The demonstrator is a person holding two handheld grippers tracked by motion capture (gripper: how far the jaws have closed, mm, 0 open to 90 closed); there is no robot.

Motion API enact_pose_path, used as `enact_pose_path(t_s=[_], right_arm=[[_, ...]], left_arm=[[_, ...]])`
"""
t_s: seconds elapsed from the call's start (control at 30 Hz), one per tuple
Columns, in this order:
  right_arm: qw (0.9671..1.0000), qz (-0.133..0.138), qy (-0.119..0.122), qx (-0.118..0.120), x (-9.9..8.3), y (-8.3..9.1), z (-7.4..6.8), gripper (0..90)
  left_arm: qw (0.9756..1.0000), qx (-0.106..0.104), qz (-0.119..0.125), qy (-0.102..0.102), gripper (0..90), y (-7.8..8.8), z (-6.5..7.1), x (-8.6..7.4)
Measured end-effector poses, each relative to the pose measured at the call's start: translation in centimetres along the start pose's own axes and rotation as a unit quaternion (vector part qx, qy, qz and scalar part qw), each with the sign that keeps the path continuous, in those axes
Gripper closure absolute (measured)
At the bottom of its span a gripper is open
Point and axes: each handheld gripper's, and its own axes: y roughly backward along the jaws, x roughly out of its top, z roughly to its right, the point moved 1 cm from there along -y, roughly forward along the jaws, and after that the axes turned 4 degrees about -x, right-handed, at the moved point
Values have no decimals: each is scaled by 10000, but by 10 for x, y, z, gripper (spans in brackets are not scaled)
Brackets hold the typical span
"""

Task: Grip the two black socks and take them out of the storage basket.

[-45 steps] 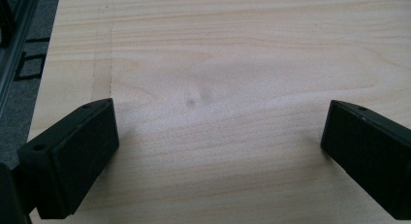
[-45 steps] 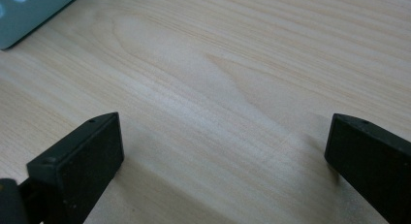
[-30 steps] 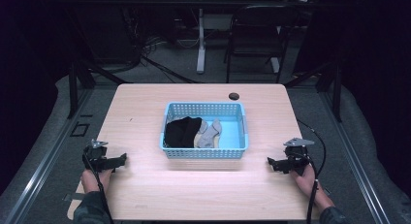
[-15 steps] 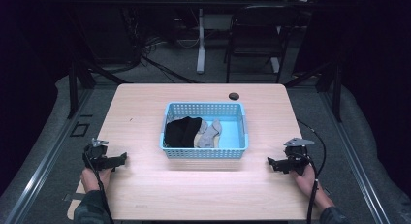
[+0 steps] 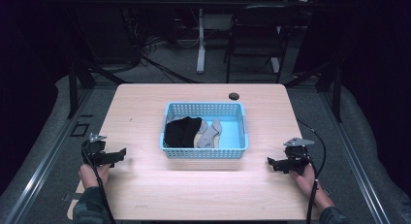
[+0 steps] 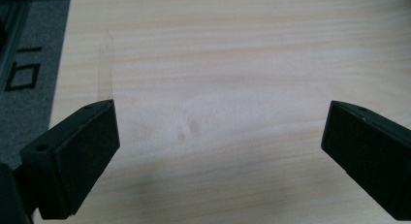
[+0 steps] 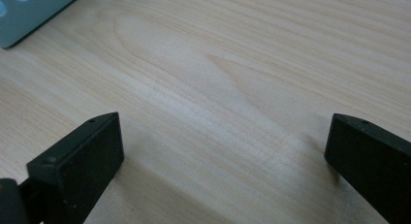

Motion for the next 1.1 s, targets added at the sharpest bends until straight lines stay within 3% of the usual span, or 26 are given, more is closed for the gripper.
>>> enact_pose_path(t_s=[0.37, 0.8, 1.1], right_arm=[[10000, 1, -6, -9, 0, 0, 0, 0], [10000, 3, -17, -25, 0, 0, 0, 0], [10000, 1, -15, -13, 0, 0, 0, 0]], left_arm=[[9995, -224, 84, -182, 1, 16, 13, 25], [9979, -447, -3, -474, 1, 19, 34, 51], [9948, -636, 49, -797, 1, 27, 56, 89]])
